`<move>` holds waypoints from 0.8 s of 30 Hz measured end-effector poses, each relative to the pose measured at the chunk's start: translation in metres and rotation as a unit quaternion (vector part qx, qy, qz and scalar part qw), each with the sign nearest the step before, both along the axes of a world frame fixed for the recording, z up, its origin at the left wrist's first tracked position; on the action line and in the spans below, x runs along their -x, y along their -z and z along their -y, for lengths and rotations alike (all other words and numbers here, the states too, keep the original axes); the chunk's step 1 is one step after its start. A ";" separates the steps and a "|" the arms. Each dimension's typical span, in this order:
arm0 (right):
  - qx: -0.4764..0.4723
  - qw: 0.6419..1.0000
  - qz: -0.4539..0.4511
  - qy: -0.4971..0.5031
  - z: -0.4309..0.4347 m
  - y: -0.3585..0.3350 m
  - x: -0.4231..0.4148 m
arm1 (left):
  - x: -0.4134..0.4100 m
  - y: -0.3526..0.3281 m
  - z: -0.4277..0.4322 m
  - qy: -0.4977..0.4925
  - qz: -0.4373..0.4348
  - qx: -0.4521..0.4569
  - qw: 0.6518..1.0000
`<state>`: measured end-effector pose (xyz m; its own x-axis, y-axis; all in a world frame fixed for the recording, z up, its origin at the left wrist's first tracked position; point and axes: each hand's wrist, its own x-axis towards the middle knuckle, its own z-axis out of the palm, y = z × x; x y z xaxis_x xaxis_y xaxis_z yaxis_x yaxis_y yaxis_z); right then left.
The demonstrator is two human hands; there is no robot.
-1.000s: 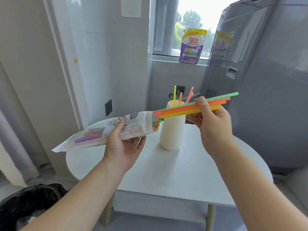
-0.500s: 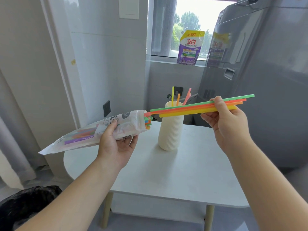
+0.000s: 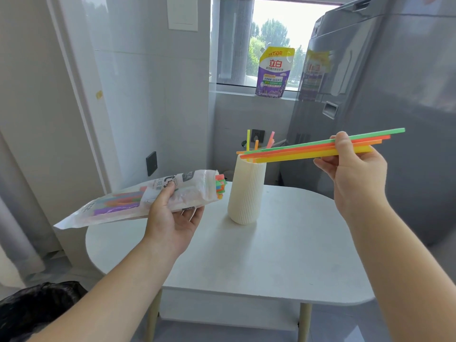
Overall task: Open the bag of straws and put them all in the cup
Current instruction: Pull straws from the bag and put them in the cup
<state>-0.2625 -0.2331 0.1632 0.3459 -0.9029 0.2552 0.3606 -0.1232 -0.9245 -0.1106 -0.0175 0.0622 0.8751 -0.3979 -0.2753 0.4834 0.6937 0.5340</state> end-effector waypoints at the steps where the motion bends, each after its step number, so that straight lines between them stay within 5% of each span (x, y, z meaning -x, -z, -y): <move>1: 0.017 1.000 -0.002 0.009 0.000 -0.003 0.000 | 0.002 0.000 0.002 0.006 0.001 0.000 1.000; 18: 0.165 0.972 -0.164 0.026 0.007 -0.036 -0.056 | 0.013 0.000 0.013 0.030 0.007 -0.001 1.000; 24: 0.240 0.935 -0.260 -0.016 0.004 -0.034 -0.084 | 0.013 0.003 0.014 0.031 0.015 0.007 0.999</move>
